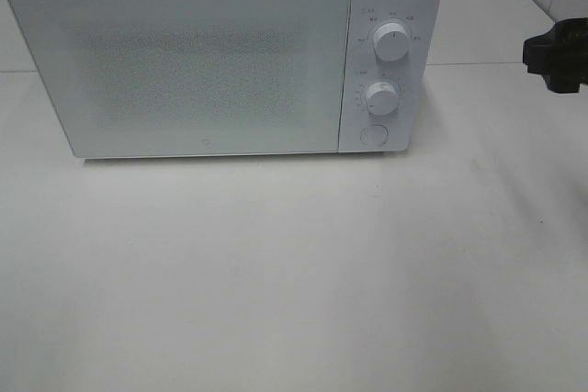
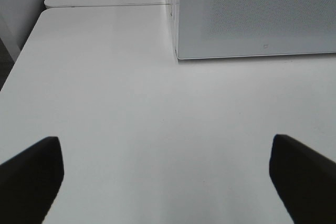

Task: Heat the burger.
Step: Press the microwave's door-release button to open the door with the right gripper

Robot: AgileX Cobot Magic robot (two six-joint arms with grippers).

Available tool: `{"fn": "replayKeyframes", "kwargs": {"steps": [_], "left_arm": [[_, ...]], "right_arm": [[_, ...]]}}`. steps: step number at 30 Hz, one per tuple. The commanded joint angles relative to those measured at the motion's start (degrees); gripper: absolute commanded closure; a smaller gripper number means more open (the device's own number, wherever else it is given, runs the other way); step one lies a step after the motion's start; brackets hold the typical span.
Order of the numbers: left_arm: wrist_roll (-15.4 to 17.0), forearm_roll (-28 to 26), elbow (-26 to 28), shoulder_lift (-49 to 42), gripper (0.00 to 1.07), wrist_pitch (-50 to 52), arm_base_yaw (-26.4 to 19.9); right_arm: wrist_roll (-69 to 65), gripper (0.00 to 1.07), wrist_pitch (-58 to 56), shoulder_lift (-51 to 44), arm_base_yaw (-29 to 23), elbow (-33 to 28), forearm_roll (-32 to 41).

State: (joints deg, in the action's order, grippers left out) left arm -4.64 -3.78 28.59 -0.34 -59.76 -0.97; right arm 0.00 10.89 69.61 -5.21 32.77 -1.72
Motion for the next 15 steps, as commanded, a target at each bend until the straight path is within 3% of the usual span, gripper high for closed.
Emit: {"fn": "replayKeyframes", "kwargs": {"steps": [1,15], "left_arm": [[0.1,-0.3,-0.1,-1.0,0.06,0.2,0.1],[0.1,-0.3,-0.1,-1.0,0.06,0.2,0.1]], "right_arm": [[-4.5,0.37,5.1,3.0,0.3,0.5,-0.2],[-11.3,0.37,12.3,11.3,-6.1,0.5,-0.1]]}}
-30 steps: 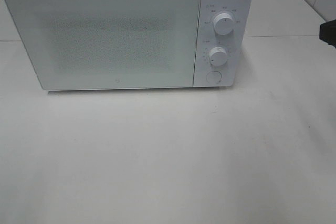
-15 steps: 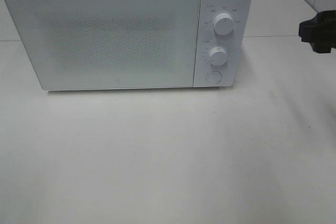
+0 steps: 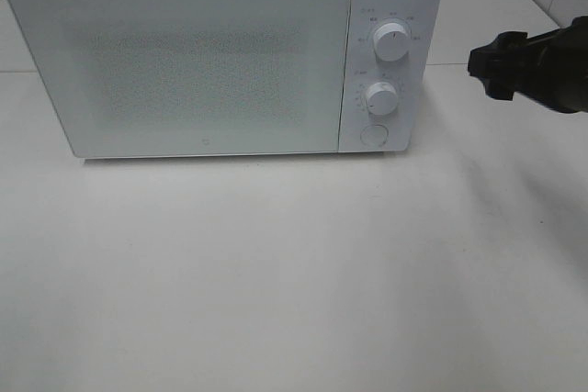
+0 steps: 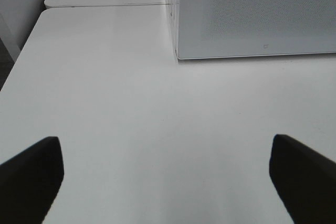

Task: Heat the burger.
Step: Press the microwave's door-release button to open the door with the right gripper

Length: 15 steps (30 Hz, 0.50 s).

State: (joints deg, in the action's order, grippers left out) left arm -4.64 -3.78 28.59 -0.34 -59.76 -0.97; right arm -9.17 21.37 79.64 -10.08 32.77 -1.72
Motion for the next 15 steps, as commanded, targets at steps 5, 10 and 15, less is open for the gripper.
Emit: {"fn": "replayKeyframes", "kwargs": {"steps": [5,10,15], "left_arm": [[0.1,-0.3,-0.1,-1.0,0.06,0.2,0.1],[0.1,-0.3,-0.1,-1.0,0.06,0.2,0.1],[0.1,-0.3,-0.1,-1.0,0.06,0.2,0.1]], "right_arm": [[-7.8,0.37,3.2,4.9,-5.5,0.5,0.0],[-9.7,0.37,4.0,6.2,-8.1,0.5,0.2],[-14.3,0.37,4.0,7.9,-11.3,0.5,0.3]]}}
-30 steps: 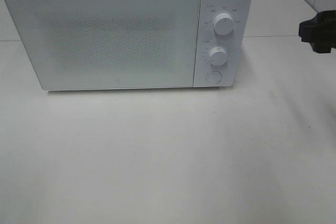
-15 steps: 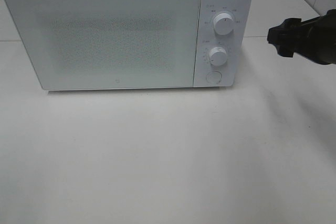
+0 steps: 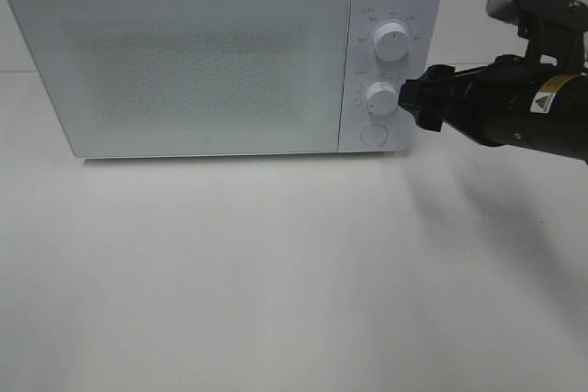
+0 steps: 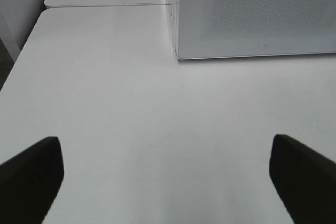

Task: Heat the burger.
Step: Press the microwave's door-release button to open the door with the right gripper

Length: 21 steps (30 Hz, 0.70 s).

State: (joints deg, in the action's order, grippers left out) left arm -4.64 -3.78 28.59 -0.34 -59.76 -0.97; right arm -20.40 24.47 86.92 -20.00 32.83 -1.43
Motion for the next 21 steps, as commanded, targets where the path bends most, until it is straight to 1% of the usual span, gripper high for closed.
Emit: {"fn": "replayKeyframes", "kwargs": {"steps": [1,8,9,10,12,14,15,16,18,19,21], "left_arm": [[0.1,-0.3,-0.1,-1.0,0.06,0.2,0.1],[0.1,-0.3,-0.1,-1.0,0.06,0.2,0.1],[0.1,-0.3,-0.1,-1.0,0.06,0.2,0.1],[0.1,-0.3,-0.1,-1.0,0.06,0.2,0.1],[0.1,-0.3,-0.1,-1.0,0.06,0.2,0.1],[0.1,-0.3,-0.1,-1.0,0.06,0.2,0.1],[0.1,-0.3,-0.1,-1.0,0.06,0.2,0.1],[0.1,-0.3,-0.1,-1.0,0.06,0.2,0.1],[0.1,-0.3,-0.1,-1.0,0.06,0.2,0.1],[0.1,-0.3,-0.1,-1.0,0.06,0.2,0.1],[0.1,-0.3,-0.1,-1.0,0.06,0.2,0.1]], "right_arm": [[-6.0,0.37,1.0,1.1,-2.5,0.4,0.0],[-13.9,0.37,1.7,2.5,-5.3,0.4,0.3],[-16.6,0.37,2.0,2.8,-6.4,0.4,1.4],[-16.6,0.37,2.0,2.8,-6.4,0.4,1.4],[-18.8,0.39,2.3,3.2,-8.0,0.4,4.4],[-19.3,0.39,2.4,3.4,-8.4,0.4,5.7],[-20.3,0.41,2.6,3.7,-9.4,0.4,8.4],[-20.3,0.41,2.6,3.7,-9.4,0.4,8.4],[-22.3,0.44,3.6,4.1,-10.5,0.4,11.3],[-22.3,0.44,3.6,4.1,-10.5,0.4,11.3],[-25.6,0.48,5.4,4.6,-11.5,0.4,13.7]]}}
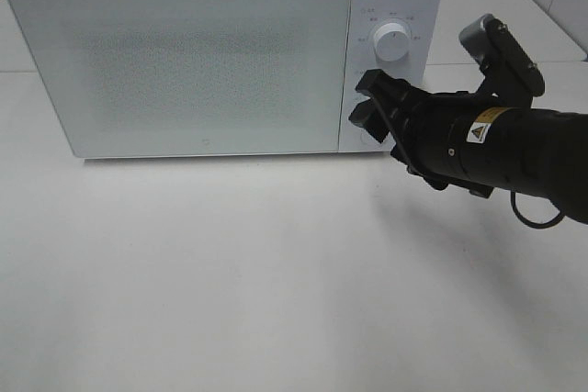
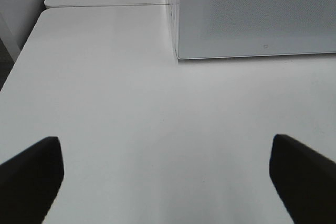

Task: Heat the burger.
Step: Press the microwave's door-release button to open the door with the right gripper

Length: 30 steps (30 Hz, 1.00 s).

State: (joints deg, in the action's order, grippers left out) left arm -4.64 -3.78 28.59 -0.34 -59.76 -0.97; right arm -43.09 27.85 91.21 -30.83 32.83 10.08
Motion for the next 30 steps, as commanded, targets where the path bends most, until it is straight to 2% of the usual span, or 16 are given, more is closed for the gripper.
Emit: {"fn": "replayKeyframes", "kwargs": {"steps": [1,4,6,7,8,9,11,12,13,15,16,18,20,26,30], "left_arm": [[0.1,-0.3,-0.1,-1.0,0.06,0.2,0.1],[0.1,-0.3,-0.1,-1.0,0.06,0.2,0.1],[0.1,-0.3,-0.1,-1.0,0.06,0.2,0.1],[0.1,-0.3,-0.1,-1.0,0.06,0.2,0.1],[0.1,-0.3,-0.1,-1.0,0.06,0.2,0.1],[0.1,-0.3,-0.1,-1.0,0.06,0.2,0.1],[0.1,-0.3,-0.1,-1.0,0.06,0.2,0.1],[0.1,-0.3,-0.1,-1.0,0.06,0.2,0.1],[0.1,-0.3,-0.1,-1.0,0.06,0.2,0.1],[0.1,-0.3,-0.1,-1.0,0.06,0.2,0.1],[0.1,-0.3,-0.1,-1.0,0.06,0.2,0.1],[0.1,-0.3,-0.1,-1.0,0.06,0.2,0.1],[0.1,-0.3,-0.1,-1.0,0.06,0.2,0.1],[0.1,-0.3,-0.1,-1.0,0.06,0.2,0.1],[0.1,-0.3,-0.1,-1.0,0.06,0.2,0.1]], "right_arm": [[-2.9,0.48,2.0,0.3,-0.7,0.4,2.2],[-6.1,0.55,2.9,0.3,-0.8,0.4,2.5],[-8.3,0.63,3.2,0.3,-0.8,0.4,3.6],[-8.3,0.63,3.2,0.3,-0.8,0.4,3.6],[-9.2,0.69,3.2,0.3,-0.8,0.4,4.0],[-9.2,0.69,3.2,0.3,-0.8,0.4,4.0],[-9.9,0.82,3.3,0.3,-0.8,0.4,5.0],[-9.9,0.82,3.3,0.3,-0.8,0.4,5.0],[-10.8,0.88,3.3,0.3,-0.8,0.4,5.3],[-11.2,0.91,3.4,0.3,-0.8,0.4,5.3],[-11.2,0.96,3.4,0.3,-0.8,0.4,5.3],[-11.2,0.98,3.4,0.3,-0.8,0.4,5.8],[-11.7,1.07,3.5,0.3,-0.8,0.4,6.5],[-16.7,1.07,4.1,0.3,-0.8,0.4,6.5],[-21.7,1.07,8.5,2.3,-0.8,0.4,7.7]]}}
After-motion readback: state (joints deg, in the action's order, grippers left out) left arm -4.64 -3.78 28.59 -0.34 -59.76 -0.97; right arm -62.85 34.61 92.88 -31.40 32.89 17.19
